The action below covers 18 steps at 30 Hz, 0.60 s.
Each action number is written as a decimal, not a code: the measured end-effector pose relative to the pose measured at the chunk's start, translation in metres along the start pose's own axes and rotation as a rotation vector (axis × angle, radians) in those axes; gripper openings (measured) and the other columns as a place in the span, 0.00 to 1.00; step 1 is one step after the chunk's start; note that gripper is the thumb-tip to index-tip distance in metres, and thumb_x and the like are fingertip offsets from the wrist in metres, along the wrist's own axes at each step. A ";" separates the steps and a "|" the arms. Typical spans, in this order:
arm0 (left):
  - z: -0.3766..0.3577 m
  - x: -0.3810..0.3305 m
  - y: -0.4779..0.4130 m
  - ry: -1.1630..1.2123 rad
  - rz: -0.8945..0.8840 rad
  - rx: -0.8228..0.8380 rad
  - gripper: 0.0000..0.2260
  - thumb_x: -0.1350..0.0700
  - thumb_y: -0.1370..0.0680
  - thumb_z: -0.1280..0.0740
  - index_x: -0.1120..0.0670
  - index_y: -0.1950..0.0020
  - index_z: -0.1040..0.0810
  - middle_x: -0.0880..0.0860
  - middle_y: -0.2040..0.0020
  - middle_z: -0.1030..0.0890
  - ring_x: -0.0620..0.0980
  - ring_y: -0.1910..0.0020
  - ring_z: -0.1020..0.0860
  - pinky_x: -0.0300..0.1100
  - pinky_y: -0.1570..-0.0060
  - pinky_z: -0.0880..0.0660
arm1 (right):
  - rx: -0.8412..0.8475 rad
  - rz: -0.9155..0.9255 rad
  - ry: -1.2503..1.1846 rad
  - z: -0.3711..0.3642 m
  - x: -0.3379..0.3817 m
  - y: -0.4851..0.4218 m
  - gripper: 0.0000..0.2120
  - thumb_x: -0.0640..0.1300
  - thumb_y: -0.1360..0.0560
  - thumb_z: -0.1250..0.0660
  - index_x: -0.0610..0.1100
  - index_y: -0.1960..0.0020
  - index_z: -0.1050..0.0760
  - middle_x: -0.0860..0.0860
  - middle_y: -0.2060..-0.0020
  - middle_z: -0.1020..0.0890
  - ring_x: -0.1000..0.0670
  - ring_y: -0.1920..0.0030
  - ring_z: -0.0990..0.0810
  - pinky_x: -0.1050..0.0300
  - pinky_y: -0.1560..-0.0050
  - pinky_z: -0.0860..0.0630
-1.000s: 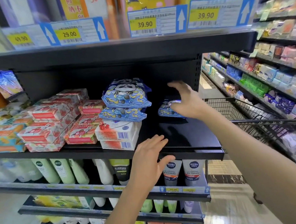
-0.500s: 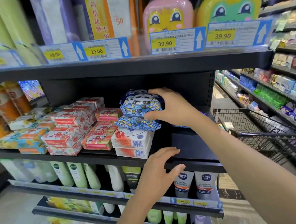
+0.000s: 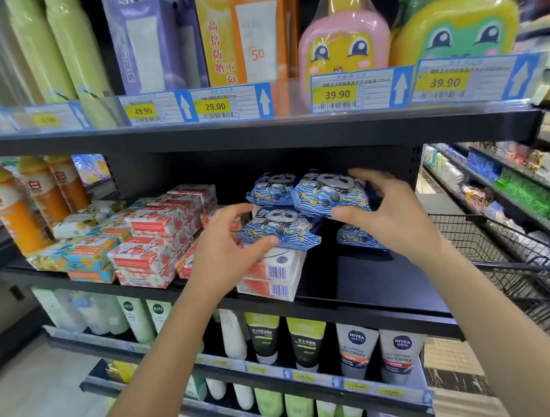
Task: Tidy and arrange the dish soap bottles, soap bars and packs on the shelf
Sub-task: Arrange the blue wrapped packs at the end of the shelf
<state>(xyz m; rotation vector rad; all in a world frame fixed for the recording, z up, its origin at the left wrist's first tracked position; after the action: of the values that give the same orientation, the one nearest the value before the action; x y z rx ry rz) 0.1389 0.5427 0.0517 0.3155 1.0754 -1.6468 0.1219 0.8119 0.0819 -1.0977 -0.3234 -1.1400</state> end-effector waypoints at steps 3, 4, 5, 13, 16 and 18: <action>-0.007 0.010 -0.008 0.078 0.078 0.104 0.35 0.48 0.30 0.19 0.49 0.26 0.28 0.44 0.34 0.22 0.40 0.38 0.23 0.33 0.42 0.28 | -0.002 -0.034 -0.029 0.005 -0.008 0.005 0.34 0.52 0.31 0.19 0.52 0.28 0.26 0.53 0.37 0.22 0.54 0.39 0.22 0.61 0.40 0.29; -0.009 0.012 -0.010 0.087 0.080 0.111 0.36 0.49 0.31 0.18 0.49 0.26 0.28 0.44 0.35 0.22 0.38 0.39 0.23 0.34 0.40 0.26 | -0.005 -0.047 -0.039 0.007 -0.010 0.006 0.34 0.52 0.31 0.19 0.52 0.28 0.26 0.54 0.36 0.21 0.55 0.39 0.22 0.64 0.41 0.29; -0.011 0.014 -0.010 0.088 0.076 0.109 0.36 0.49 0.31 0.18 0.49 0.26 0.28 0.44 0.36 0.21 0.37 0.40 0.23 0.36 0.39 0.25 | -0.009 -0.064 -0.051 0.009 -0.013 0.008 0.34 0.51 0.31 0.19 0.52 0.28 0.26 0.54 0.36 0.21 0.56 0.40 0.22 0.67 0.43 0.30; -0.019 0.010 -0.019 0.053 0.062 0.116 0.33 0.43 0.35 0.18 0.42 0.34 0.26 0.47 0.45 0.21 0.46 0.46 0.20 0.49 0.42 0.20 | -0.034 -0.149 -0.108 0.016 -0.026 0.019 0.33 0.50 0.30 0.19 0.52 0.28 0.26 0.55 0.36 0.22 0.57 0.40 0.24 0.62 0.39 0.30; -0.019 0.008 -0.020 -0.005 0.077 0.114 0.37 0.44 0.34 0.18 0.45 0.28 0.29 0.44 0.39 0.28 0.42 0.38 0.28 0.42 0.36 0.27 | -0.032 -0.157 -0.114 0.018 -0.029 0.023 0.33 0.51 0.31 0.19 0.53 0.28 0.26 0.56 0.36 0.22 0.56 0.38 0.24 0.59 0.37 0.29; -0.021 0.009 -0.021 0.028 0.077 0.133 0.37 0.47 0.33 0.18 0.47 0.28 0.30 0.39 0.42 0.25 0.33 0.46 0.25 0.29 0.47 0.26 | -0.035 -0.162 -0.117 0.020 -0.031 0.025 0.33 0.51 0.30 0.19 0.53 0.28 0.26 0.56 0.37 0.21 0.57 0.39 0.23 0.61 0.39 0.30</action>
<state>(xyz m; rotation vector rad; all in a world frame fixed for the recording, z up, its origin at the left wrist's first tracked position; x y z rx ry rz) 0.1108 0.5532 0.0448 0.4626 0.9647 -1.6523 0.1361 0.8461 0.0565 -1.1884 -0.4925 -1.2312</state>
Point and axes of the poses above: each hand's wrist, its own y-axis away from the middle knuckle, its own z-axis out of the back of the hand, x = y × z, the point moved 1 cm from there along -y, towards the middle knuckle
